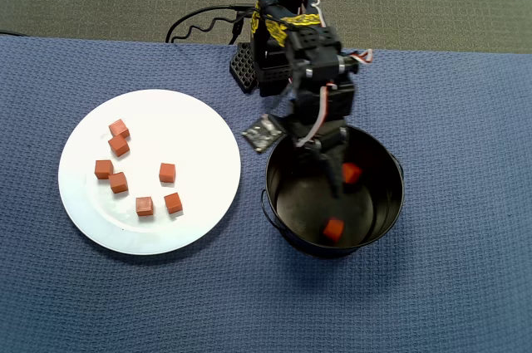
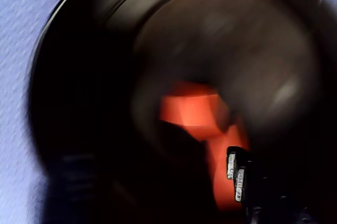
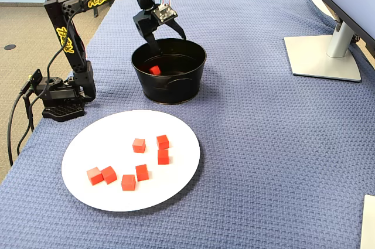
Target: Pick up the red cubes from the white plate and place them in the black recipient
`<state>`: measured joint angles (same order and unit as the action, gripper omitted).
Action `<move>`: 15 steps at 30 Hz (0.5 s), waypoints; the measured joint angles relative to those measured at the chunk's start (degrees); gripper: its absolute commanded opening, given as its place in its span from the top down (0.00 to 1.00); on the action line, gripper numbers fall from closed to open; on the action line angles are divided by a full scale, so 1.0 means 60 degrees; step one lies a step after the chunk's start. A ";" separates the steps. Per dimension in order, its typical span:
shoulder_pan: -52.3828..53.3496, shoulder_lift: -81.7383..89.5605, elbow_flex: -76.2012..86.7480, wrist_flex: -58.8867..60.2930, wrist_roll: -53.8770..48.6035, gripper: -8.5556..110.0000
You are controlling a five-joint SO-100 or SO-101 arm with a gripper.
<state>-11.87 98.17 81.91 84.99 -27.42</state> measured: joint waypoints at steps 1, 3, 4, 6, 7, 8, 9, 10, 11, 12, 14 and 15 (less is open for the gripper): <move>0.0483 0.0059 0.0000 0.0088 -0.0454 0.63; 0.1729 0.0146 0.0000 0.0146 -0.1436 0.65; 0.2402 0.0205 0.0103 0.0146 -0.1992 0.64; 0.3706 0.0278 0.0498 -0.0146 -0.3062 0.64; 0.4351 0.0293 0.0820 -0.0410 -0.3560 0.64; 0.4966 0.0293 0.1157 -0.0732 -0.4028 0.64; 0.5552 0.0293 0.1523 -0.1055 -0.4409 0.64; 0.6050 0.0293 0.1831 -0.1333 -0.4717 0.65; 0.6519 0.0293 0.2080 -0.1582 -0.4922 0.65; 0.6914 0.0293 0.2300 -0.1816 -0.5010 0.66; 0.7529 0.0161 0.2725 -0.2212 -0.5010 0.67; 0.7778 0.0044 0.2930 -0.2417 -0.4966 0.68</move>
<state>34.80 98.44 99.49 70.49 -57.22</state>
